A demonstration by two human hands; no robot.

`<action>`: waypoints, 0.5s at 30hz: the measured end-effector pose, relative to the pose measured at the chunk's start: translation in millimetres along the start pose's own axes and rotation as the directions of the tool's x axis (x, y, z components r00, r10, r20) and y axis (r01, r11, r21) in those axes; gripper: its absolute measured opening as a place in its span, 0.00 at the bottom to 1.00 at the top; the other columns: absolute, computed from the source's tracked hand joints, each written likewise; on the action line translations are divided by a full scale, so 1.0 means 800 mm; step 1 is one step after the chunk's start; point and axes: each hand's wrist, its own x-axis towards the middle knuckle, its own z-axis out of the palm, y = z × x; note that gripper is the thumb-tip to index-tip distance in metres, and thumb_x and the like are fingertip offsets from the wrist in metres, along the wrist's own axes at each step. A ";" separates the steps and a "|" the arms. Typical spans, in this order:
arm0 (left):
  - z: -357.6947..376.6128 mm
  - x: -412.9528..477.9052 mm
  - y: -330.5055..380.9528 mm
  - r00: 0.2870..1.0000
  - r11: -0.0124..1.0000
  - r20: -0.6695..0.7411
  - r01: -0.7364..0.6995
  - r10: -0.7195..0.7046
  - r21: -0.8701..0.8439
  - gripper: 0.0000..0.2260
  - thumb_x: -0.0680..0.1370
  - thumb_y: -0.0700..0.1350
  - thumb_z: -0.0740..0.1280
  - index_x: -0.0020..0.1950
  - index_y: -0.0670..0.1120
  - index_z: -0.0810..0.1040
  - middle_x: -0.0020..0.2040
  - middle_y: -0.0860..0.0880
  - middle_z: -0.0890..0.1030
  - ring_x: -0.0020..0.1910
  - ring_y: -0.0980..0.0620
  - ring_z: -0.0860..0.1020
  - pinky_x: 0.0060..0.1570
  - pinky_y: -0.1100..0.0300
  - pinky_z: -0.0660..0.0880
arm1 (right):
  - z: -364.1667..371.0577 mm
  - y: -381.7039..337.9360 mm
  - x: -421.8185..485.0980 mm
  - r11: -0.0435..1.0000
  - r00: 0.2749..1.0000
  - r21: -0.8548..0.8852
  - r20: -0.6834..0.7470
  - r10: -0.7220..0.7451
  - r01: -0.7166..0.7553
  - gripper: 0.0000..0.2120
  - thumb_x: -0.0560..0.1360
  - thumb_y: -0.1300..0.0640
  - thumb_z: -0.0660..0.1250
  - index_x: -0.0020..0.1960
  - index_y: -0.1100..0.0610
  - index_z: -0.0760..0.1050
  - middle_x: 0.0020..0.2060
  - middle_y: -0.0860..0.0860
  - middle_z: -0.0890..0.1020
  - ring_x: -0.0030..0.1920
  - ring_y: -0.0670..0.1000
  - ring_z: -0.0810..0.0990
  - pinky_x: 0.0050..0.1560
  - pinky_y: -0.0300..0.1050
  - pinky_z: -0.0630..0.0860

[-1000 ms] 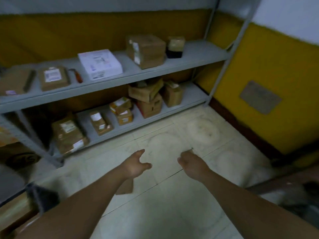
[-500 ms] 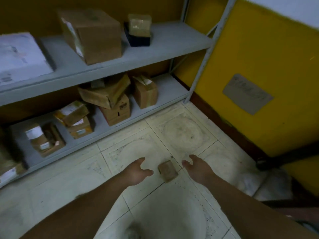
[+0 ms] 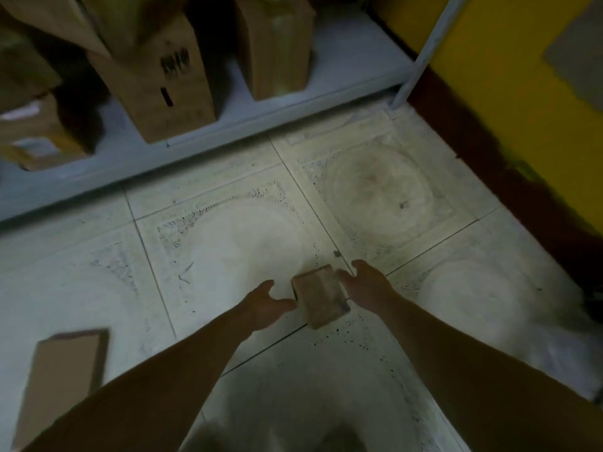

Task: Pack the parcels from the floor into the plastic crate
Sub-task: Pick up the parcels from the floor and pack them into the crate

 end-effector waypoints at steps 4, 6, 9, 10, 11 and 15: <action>0.055 0.103 -0.033 1.000 1.000 0.021 0.013 -0.013 0.011 0.38 0.76 0.53 0.68 0.77 0.45 0.51 0.77 0.45 0.56 0.71 0.48 0.65 0.67 0.58 0.66 | 0.069 0.045 0.105 1.000 1.000 0.022 0.025 -0.004 0.004 0.33 0.80 0.39 0.55 0.76 0.59 0.57 0.74 0.59 0.64 0.73 0.59 0.64 0.70 0.51 0.62; 0.079 0.137 -0.042 0.999 1.000 0.039 -0.024 0.024 -0.004 0.31 0.78 0.49 0.65 0.76 0.42 0.56 0.74 0.44 0.63 0.59 0.51 0.73 0.51 0.65 0.70 | 0.102 0.067 0.144 0.999 0.999 0.039 0.033 0.002 -0.003 0.34 0.80 0.39 0.55 0.77 0.60 0.54 0.74 0.60 0.63 0.73 0.60 0.63 0.70 0.53 0.62; 0.103 0.162 -0.043 0.996 0.994 0.081 -0.030 0.039 -0.110 0.24 0.80 0.48 0.61 0.74 0.44 0.61 0.68 0.44 0.70 0.53 0.52 0.68 0.49 0.64 0.65 | 0.134 0.083 0.175 0.983 0.992 0.177 0.124 0.017 -0.039 0.37 0.79 0.43 0.61 0.78 0.58 0.48 0.74 0.59 0.62 0.72 0.61 0.65 0.71 0.56 0.64; 0.107 0.166 -0.044 0.995 0.988 0.091 -0.017 0.031 -0.156 0.22 0.80 0.48 0.61 0.73 0.46 0.63 0.65 0.46 0.72 0.52 0.53 0.67 0.51 0.62 0.65 | 0.139 0.085 0.178 0.975 0.991 0.217 0.134 0.009 -0.038 0.37 0.78 0.43 0.62 0.78 0.57 0.49 0.73 0.59 0.64 0.70 0.61 0.67 0.69 0.56 0.66; 0.108 0.167 -0.044 0.996 0.979 0.081 -0.015 0.032 -0.201 0.21 0.80 0.48 0.62 0.72 0.47 0.64 0.62 0.48 0.72 0.52 0.53 0.68 0.52 0.61 0.66 | 0.140 0.085 0.177 0.971 0.992 0.236 0.126 0.005 -0.035 0.36 0.78 0.43 0.63 0.77 0.56 0.51 0.72 0.59 0.67 0.69 0.61 0.69 0.67 0.55 0.68; 0.092 0.125 -0.032 0.997 0.961 0.045 -0.041 0.056 -0.274 0.14 0.79 0.39 0.64 0.64 0.43 0.72 0.60 0.43 0.77 0.57 0.43 0.76 0.52 0.58 0.71 | 0.123 0.066 0.133 0.966 0.999 0.258 0.051 -0.003 -0.010 0.30 0.77 0.44 0.62 0.74 0.55 0.59 0.65 0.59 0.73 0.62 0.60 0.75 0.62 0.56 0.73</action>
